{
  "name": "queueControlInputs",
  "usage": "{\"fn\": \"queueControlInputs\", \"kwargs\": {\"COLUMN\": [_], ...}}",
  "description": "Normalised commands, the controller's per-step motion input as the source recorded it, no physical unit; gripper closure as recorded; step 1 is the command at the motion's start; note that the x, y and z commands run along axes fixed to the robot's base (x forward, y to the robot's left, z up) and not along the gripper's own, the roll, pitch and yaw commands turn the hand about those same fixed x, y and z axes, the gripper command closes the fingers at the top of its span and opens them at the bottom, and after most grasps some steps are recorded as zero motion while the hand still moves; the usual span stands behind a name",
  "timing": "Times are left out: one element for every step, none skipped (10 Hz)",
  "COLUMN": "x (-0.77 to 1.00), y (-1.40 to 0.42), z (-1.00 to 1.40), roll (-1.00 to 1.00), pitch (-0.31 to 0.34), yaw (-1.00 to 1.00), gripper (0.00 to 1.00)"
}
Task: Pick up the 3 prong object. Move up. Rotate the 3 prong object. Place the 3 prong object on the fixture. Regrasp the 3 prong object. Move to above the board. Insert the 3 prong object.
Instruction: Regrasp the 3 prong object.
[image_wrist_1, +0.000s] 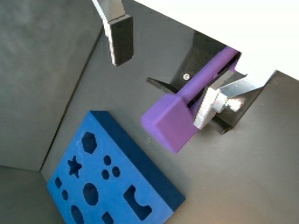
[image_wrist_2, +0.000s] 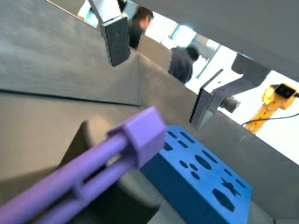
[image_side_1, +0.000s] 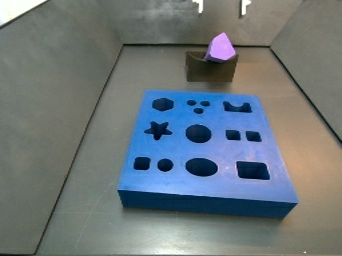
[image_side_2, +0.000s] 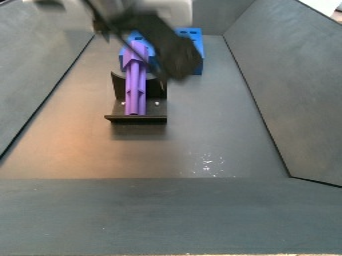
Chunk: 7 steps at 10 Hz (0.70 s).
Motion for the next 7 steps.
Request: {"fn": "queueControlInputs", "kwargs": {"x": [-0.03,-0.06,-0.08,-0.06,-0.05,-0.03,-0.02], "y": [-1.00,-1.00,-0.91,-0.73,-0.61,-0.35,-0.15], "z": [0.92,0.89,0.73,0.51,0.36,0.09,0.04], "roll": [1.00,1.00,1.00,1.00,1.00,1.00,1.00], "pitch": [0.042,0.034,0.028,0.025,0.024,0.020,0.018], "yaw": [0.02,0.02,0.02,0.02,0.02,0.02,0.02], "gripper": [0.00,0.00,0.00,0.00,0.00,0.00,0.00]}}
